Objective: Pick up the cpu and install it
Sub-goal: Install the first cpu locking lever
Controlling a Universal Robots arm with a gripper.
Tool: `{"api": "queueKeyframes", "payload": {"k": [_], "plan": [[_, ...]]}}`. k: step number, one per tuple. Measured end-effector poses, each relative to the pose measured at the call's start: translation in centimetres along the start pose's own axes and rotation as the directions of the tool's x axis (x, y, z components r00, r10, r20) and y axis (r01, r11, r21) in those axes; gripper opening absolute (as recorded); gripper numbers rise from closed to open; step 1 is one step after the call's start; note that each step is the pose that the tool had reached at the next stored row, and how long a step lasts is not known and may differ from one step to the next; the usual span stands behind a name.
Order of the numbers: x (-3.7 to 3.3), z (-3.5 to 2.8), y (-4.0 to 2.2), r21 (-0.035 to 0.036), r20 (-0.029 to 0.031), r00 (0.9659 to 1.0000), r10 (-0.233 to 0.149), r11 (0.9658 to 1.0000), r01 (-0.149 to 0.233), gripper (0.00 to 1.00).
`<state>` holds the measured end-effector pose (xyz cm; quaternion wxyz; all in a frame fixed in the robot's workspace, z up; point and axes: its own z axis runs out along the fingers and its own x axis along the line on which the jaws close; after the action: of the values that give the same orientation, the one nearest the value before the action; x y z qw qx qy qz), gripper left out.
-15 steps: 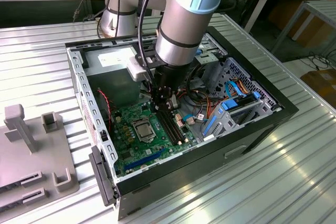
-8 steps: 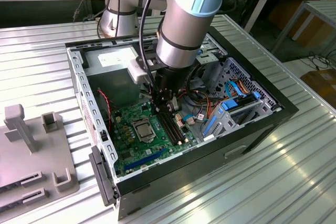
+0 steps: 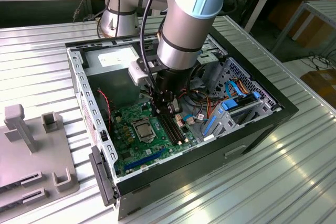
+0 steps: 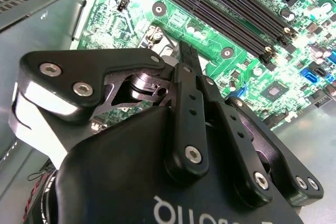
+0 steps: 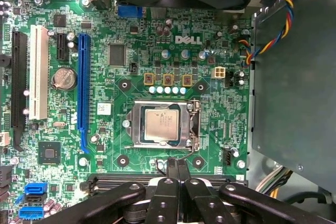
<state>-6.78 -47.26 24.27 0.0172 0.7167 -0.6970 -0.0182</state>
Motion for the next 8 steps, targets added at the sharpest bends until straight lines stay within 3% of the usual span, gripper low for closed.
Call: {"api": "queueKeyframes", "payload": {"k": [8], "plan": [[0.42, 0.33, -0.01, 0.0, -0.0019, 1.0, 0.0, 1.0, 0.0, 0.11]]}}
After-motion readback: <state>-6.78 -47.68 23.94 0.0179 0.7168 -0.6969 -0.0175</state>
